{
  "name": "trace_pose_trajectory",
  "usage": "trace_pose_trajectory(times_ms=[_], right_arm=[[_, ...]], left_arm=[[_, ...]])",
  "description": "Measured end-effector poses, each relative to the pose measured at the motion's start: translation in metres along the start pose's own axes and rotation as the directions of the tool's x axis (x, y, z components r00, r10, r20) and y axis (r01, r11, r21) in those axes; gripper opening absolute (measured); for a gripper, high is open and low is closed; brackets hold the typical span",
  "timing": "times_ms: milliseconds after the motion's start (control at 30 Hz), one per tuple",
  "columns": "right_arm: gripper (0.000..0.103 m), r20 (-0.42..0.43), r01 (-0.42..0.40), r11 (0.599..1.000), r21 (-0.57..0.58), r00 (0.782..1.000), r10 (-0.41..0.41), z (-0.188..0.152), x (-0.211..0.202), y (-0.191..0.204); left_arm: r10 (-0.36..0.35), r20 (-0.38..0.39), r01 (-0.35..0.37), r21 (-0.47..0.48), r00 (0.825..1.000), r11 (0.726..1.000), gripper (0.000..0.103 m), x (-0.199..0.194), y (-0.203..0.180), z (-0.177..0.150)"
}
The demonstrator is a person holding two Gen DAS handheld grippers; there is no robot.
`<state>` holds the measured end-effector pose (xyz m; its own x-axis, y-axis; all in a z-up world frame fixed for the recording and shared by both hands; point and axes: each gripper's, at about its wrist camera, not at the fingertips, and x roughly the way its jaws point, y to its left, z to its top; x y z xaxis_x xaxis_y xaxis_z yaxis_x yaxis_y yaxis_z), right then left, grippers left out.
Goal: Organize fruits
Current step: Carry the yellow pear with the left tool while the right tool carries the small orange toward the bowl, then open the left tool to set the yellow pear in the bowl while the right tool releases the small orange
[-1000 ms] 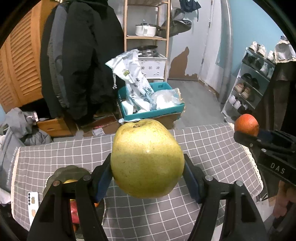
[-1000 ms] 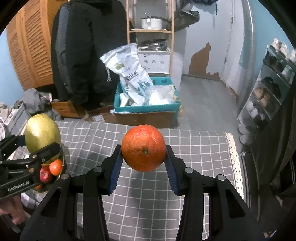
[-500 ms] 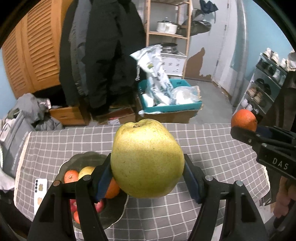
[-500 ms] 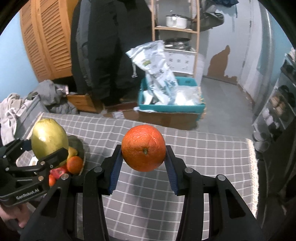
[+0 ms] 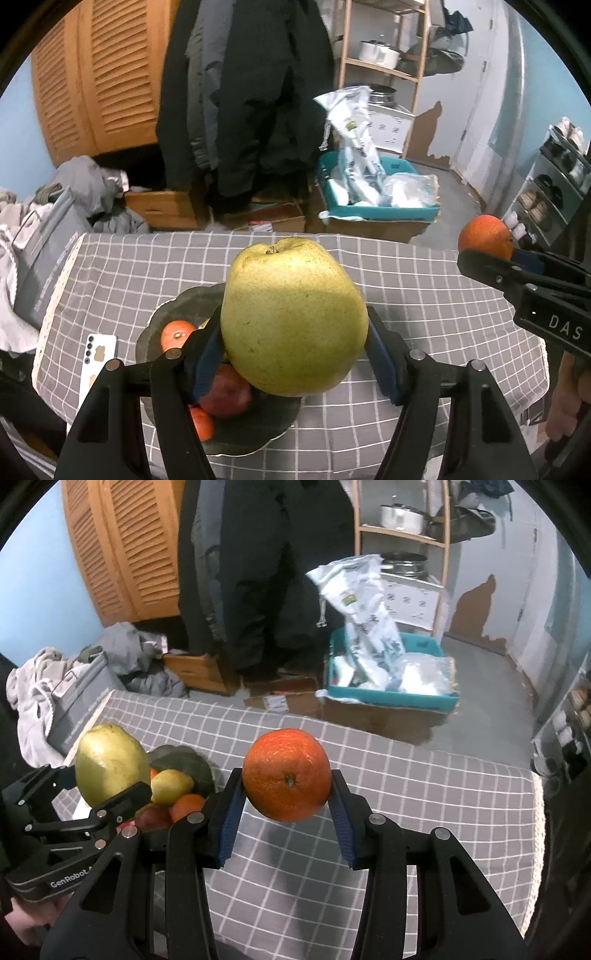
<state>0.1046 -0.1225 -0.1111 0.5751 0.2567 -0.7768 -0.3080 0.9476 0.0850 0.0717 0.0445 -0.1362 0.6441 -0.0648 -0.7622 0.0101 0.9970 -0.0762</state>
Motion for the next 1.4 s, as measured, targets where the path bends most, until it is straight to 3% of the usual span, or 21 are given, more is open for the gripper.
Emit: trace_pose_trajectory(times_ms=[600, 1133, 1400], right_arm=[[0.044, -0.082, -0.107, 0.991, -0.085, 0.992, 0.100, 0.016, 0.065, 0.075], [0.044, -0.200, -0.145, 0.984, -0.102, 0.972, 0.122, 0.001, 0.126, 0.103], [0.044, -0.236, -0.145, 0.984, -0.100, 0.965, 0.119, -0.005, 0.143, 0.105]], left_arm=[[0.092, -0.108, -0.105, -0.125, 0.990, 0.987, 0.072, 0.040, 0.082, -0.023], [0.061, -0.254, -0.116, -0.209, 0.965, 0.971, 0.071, 0.093, 0.120, -0.051], [0.040, -0.263, -0.106, -0.245, 0.964, 0.964, 0.072, 0.101, 0.129, -0.052]])
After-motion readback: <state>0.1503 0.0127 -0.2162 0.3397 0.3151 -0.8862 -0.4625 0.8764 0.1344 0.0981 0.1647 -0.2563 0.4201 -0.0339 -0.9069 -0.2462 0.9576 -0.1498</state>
